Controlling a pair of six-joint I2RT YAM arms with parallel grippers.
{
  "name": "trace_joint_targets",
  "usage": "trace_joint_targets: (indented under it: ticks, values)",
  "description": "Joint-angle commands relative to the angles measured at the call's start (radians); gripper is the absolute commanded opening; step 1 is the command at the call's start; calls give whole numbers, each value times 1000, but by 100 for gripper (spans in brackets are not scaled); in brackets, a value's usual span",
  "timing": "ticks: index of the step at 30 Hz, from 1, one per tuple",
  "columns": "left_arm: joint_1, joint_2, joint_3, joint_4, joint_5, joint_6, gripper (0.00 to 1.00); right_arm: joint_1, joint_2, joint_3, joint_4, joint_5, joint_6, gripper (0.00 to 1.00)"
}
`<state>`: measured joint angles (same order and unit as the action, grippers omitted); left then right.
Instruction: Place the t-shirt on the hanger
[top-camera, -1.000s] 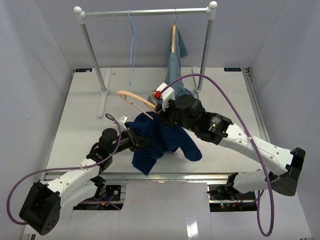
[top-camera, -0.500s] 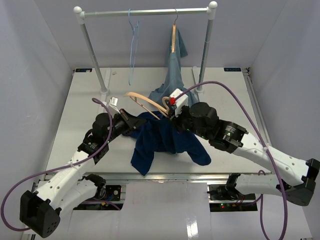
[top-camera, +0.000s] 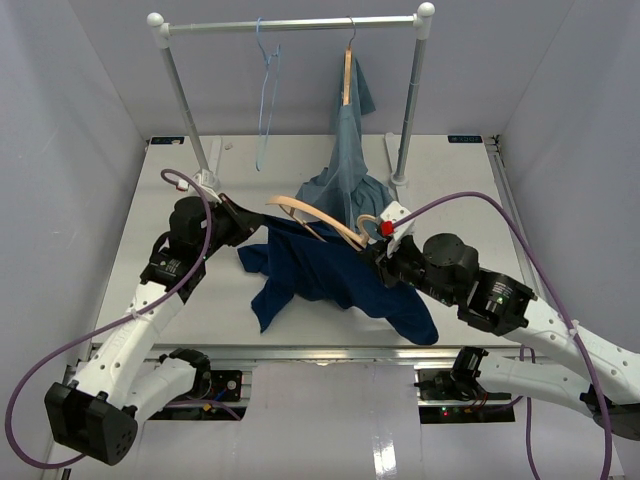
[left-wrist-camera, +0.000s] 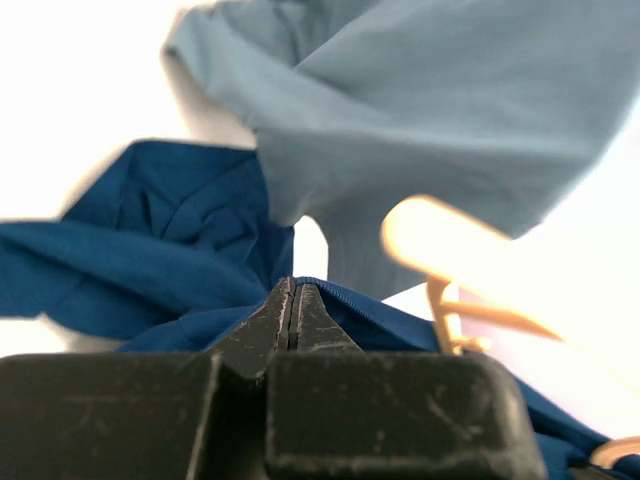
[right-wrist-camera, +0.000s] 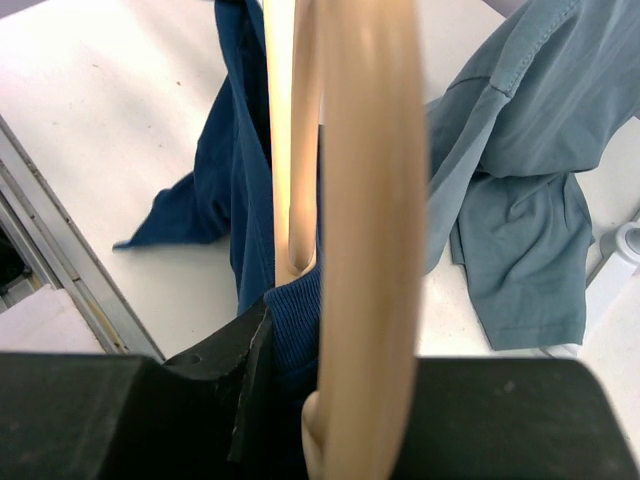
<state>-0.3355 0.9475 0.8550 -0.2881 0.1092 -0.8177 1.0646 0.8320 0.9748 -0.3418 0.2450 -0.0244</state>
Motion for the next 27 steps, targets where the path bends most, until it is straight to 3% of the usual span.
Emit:
trace_joint_targets:
  ticks: [1, 27]
  values:
    - [27, 17, 90, -57, -43, 74, 0, 0, -47, -3, 12, 8, 0, 8]
    - [40, 96, 315, -220, -129, 214, 0, 1, -73, -28, -36, -70, 4, 8]
